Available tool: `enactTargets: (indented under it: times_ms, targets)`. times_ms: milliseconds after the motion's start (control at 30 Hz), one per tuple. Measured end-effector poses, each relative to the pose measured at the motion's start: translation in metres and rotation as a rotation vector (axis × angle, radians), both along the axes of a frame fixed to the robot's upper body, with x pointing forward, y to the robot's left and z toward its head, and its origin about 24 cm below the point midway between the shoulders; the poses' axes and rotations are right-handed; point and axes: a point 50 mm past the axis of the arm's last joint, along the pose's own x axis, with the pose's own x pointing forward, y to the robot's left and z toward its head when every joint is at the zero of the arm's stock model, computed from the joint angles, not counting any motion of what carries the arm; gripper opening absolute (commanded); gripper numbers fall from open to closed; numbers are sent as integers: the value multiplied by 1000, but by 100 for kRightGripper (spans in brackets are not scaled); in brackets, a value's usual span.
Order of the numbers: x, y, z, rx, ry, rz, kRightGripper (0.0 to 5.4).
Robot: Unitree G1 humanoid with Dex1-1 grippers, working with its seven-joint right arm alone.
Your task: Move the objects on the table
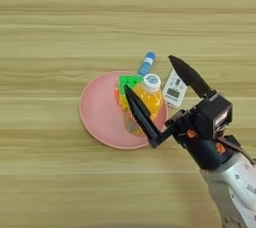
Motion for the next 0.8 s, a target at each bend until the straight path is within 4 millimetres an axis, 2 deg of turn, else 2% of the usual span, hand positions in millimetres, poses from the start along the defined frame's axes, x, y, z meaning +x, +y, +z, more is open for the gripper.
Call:
enactTargets:
  times_ms: [133, 233, 300, 367, 467, 567, 667, 800]
  targets:
    - [1, -5, 3, 43, -7, -19, 536]
    - [8, -25, 11, 180, -20, -120, 536]
    - [13, -40, 24, 285, -46, -179, 536]
    - [21, -56, 49, 374, -117, -207, 536]
    - [40, -71, 65, 389, -136, -249, 536]
    - [79, -90, 61, 342, -37, -358, 536]
    - [112, -103, 46, 267, 84, -442, 536]
    - [152, -101, 12, 124, 273, -472, 536]
